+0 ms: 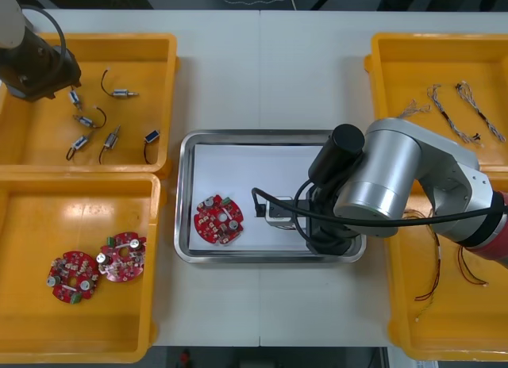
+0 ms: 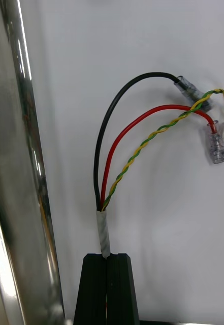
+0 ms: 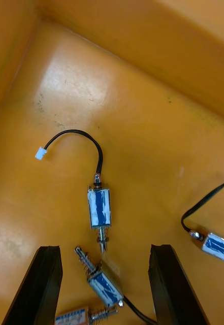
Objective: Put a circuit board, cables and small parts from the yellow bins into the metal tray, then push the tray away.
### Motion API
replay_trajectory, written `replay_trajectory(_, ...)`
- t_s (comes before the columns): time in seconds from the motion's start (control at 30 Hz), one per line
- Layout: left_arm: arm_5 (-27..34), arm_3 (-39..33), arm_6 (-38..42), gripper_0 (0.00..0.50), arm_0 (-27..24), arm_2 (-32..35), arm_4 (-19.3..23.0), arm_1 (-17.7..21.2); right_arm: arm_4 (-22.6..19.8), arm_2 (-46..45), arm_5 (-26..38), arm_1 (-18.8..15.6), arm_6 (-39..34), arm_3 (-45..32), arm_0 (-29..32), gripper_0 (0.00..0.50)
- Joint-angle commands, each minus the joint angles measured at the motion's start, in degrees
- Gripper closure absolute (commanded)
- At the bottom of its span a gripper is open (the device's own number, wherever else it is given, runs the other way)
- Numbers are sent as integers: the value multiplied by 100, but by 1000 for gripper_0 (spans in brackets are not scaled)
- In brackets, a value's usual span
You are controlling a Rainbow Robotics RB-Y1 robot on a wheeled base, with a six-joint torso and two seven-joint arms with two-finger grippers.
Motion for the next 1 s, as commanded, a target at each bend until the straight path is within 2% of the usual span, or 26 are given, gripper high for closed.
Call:
replay_trajectory(0.03, -556, 347, -495, 0, -341, -356, -62, -177, -25, 200, -160, 24, 156, -22, -161, 500)
replay_trajectory(0.13, -917, 620, -504, 0, -332, -620, -97, -291, -60, 226, -186, 24, 156, -22, -161, 500)
replay_trajectory(0.3, -1127, 822, -504, 0, -332, -717, -176, -397, -86, 270, -186, 16, 156, -22, -161, 500)
replay_trajectory(0.37, -1154, 848, -504, 0, -332, -743, -264, -423, -78, 270, -186, 16, 156, -22, -161, 471)
replay_trajectory(0.43, -1207, 919, -512, 0, -332, -743, -317, -450, -86, 270, -239, 24, 165, -22, -161, 375)
replay_trajectory(0.47, -1207, 919, -512, 0, -332, -743, -317, -450, -86, 270, -239, 24, 165, -22, -161, 375)
replay_trajectory(0.5, -1303, 971, -530, 0, -332, -743, -317, -458, -95, 270, -283, 16, 139, -22, -161, 205)
replay_trajectory(0.53, -1365, 1007, -548, 0, -332, -743, -317, -458, -104, 270, -318, 24, 139, -22, -161, 81)
replay_trajectory(0.6, -1426, 1033, -556, 0, -332, -743, -334, -458, -122, 270, -353, 16, 121, -22, -161, 0)
replay_trajectory(0.93, -1760, 1279, -671, 0, -332, -743, -334, -458, -227, 165, -336, 16, 51, -22, -161, 0)
replay_trajectory(1.0, -1769, 1297, -679, 174, -314, -743, -326, -458, -236, 156, -318, 16, 42, -31, -161, 0)
